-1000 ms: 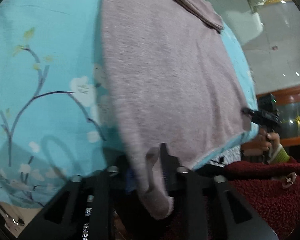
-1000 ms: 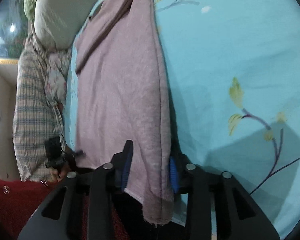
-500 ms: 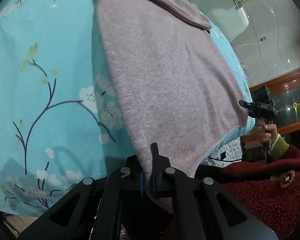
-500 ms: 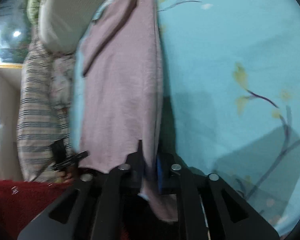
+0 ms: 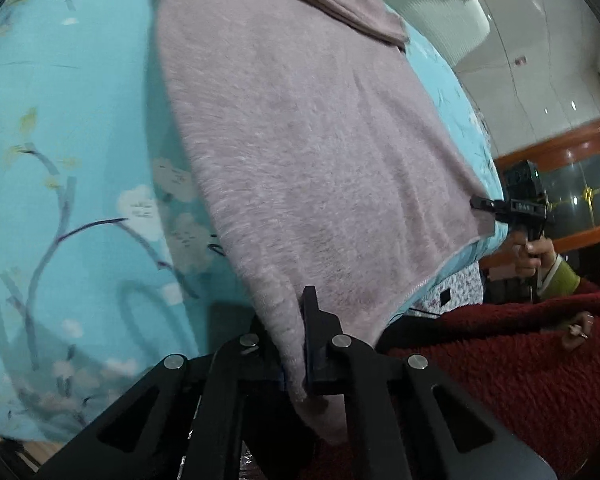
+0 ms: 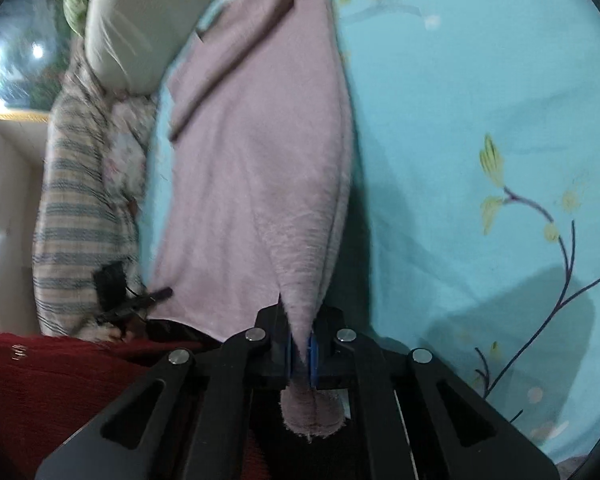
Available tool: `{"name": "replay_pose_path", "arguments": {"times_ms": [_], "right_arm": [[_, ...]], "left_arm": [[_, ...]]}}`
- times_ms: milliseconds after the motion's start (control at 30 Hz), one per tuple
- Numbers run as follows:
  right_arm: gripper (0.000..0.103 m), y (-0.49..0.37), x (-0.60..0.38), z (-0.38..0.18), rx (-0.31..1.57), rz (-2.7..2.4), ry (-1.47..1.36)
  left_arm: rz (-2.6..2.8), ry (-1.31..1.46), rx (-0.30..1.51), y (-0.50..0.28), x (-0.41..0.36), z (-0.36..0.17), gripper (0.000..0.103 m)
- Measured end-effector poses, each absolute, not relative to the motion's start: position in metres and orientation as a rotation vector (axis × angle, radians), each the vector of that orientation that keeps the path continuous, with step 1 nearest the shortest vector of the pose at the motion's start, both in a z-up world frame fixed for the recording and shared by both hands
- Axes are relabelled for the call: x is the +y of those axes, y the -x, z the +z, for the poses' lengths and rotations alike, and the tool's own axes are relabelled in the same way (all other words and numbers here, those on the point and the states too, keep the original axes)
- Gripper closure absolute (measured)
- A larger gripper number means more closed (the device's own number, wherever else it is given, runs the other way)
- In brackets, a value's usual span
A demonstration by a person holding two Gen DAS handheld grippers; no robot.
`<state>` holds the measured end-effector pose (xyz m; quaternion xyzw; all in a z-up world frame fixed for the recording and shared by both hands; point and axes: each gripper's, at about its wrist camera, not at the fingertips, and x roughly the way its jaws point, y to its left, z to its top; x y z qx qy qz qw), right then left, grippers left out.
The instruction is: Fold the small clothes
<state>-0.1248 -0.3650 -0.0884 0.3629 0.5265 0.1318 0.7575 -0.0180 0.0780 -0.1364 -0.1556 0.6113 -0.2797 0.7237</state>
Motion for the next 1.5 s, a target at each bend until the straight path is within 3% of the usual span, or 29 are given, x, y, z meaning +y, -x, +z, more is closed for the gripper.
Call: {"name": "replay_pose_path", "arguments": {"times_ms": [200, 433, 667, 1033, 1300, 1367, 1400, 1433, 1500], "right_arm": [[0.096, 0.102, -0.366, -0.041, 0.95, 0.335, -0.852], [0.096, 0.018, -0.383, 0.012, 0.751, 0.309, -0.81], [0.096, -0.109, -0.404, 0.019, 0.723, 0.196, -0.701], [0.095, -0.244, -0.431, -0.037, 0.86, 0.067, -0.659], [0.088, -0.248, -0.454, -0.058, 0.916, 0.075, -0.784], [0.075, -0.23, -0.457, -0.045, 0.886, 0.051, -0.748], [0.068, -0.22, -0.456, -0.038, 0.864, 0.03, -0.729], [0.06, -0.207, -0.454, -0.03, 0.83, -0.005, -0.704], [0.06, -0.188, -0.443, -0.02, 0.775, 0.002, -0.659]], "left_arm": [[-0.561, 0.414, 1.237, 0.001, 0.107, -0.089, 0.1], [-0.528, 0.469, 0.989, -0.068, 0.109, -0.018, 0.1], [-0.391, 0.506, 0.789, -0.178, 0.111, 0.019, 0.1], [-0.203, 0.472, 0.884, -0.317, 0.1, -0.044, 0.1], [-0.112, 0.443, 1.02, -0.362, 0.103, -0.108, 0.097], [-0.134, 0.47, 1.01, -0.352, 0.104, -0.105, 0.084], [-0.144, 0.476, 1.004, -0.344, 0.104, -0.102, 0.061], [-0.151, 0.477, 0.99, -0.334, 0.103, -0.098, 0.046], [-0.174, 0.46, 0.972, -0.307, 0.093, -0.088, 0.044]]}}
